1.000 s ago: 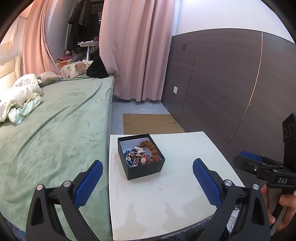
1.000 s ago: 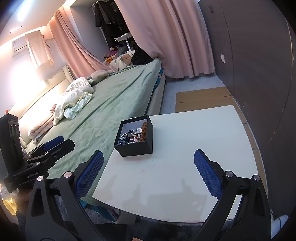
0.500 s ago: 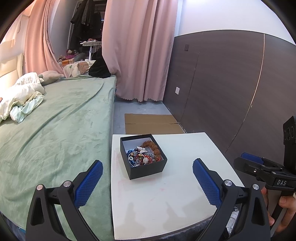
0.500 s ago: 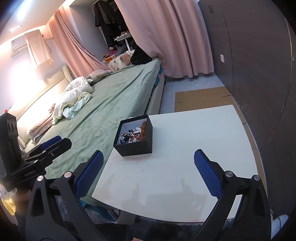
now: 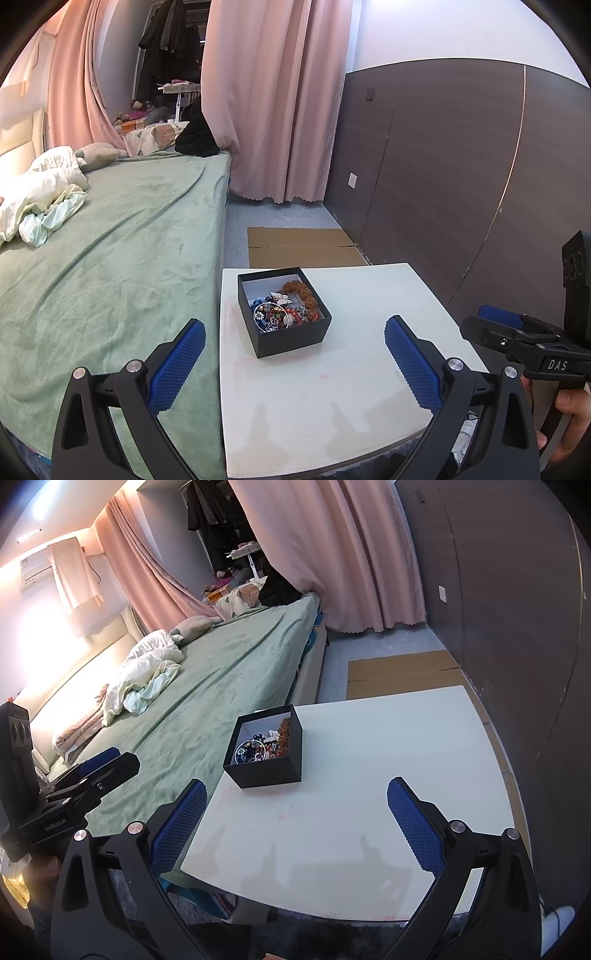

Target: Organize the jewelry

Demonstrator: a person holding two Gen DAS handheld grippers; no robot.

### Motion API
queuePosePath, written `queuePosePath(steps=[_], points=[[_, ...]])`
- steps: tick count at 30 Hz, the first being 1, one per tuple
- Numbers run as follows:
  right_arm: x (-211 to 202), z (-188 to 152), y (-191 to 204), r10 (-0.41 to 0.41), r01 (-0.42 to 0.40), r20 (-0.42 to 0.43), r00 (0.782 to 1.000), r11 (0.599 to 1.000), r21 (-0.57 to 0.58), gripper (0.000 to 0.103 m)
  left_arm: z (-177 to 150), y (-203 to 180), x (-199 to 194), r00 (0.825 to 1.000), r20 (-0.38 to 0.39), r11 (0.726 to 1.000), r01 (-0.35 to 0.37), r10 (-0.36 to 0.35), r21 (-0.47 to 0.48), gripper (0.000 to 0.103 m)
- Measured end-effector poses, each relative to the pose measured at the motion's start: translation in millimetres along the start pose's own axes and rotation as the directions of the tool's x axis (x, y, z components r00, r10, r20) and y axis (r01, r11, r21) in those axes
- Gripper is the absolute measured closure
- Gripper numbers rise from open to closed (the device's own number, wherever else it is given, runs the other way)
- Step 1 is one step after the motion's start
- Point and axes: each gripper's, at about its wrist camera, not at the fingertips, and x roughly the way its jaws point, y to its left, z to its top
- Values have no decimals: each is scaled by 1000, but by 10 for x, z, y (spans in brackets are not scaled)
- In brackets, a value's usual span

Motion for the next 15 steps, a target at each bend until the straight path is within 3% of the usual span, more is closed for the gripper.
queuePosePath(steps=[15], points=[[41, -51, 6, -6, 6, -10, 1000, 1000, -2, 5, 1, -22, 25, 1000, -26, 1000, 15, -15, 4, 9]])
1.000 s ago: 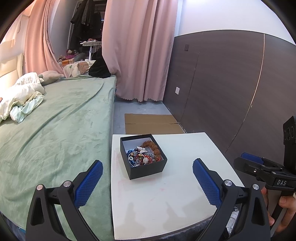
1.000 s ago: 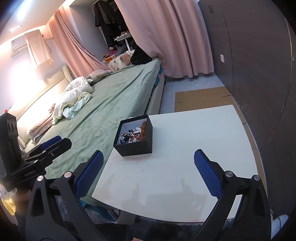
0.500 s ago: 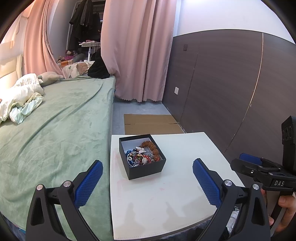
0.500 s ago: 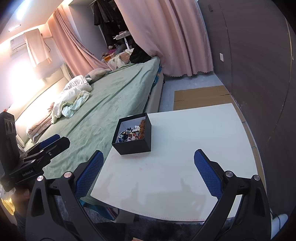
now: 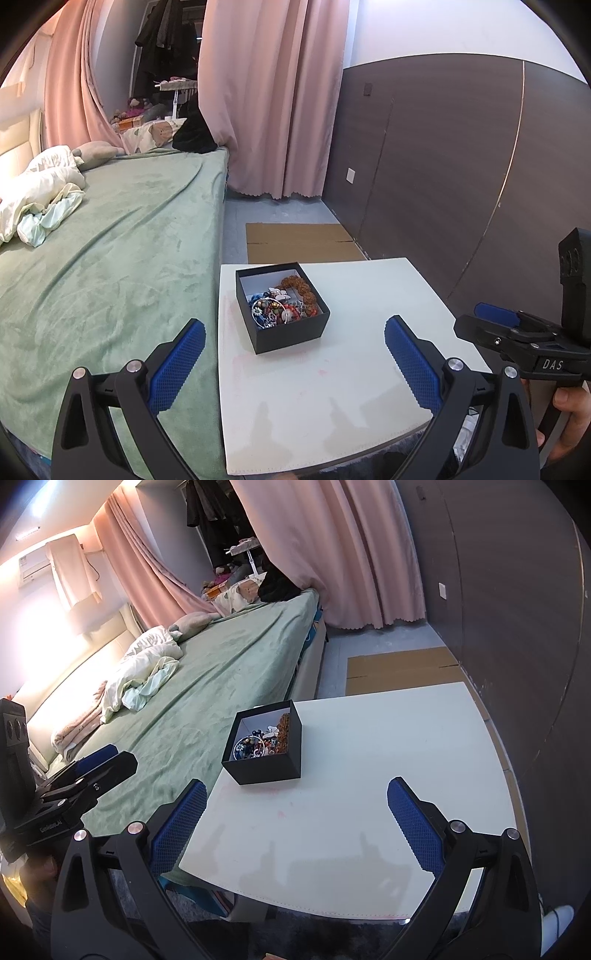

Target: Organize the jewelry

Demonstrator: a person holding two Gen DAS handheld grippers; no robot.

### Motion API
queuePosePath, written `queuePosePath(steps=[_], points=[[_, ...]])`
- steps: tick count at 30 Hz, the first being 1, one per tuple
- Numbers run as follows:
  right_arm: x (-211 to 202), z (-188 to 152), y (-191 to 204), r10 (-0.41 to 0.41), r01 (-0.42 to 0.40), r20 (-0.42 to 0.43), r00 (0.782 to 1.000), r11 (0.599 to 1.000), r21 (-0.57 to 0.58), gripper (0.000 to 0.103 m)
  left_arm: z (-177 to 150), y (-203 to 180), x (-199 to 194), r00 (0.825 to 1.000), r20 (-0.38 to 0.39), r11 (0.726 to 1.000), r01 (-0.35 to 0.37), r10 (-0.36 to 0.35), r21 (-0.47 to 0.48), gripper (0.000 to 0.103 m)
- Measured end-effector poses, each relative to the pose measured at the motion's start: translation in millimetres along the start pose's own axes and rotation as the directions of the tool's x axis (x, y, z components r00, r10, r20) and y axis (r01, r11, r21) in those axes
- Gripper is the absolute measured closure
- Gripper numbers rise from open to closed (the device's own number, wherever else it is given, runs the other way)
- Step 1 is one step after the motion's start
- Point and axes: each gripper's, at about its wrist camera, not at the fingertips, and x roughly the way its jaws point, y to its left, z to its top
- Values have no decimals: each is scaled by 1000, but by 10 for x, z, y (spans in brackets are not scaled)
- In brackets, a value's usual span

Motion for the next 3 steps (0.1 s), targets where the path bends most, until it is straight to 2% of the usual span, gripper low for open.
queuePosePath(steps=[3], points=[[1, -10, -1, -1, 1, -1, 1000, 1000, 0, 5, -10, 5, 0, 1000, 0, 1000, -3, 3, -5, 9]])
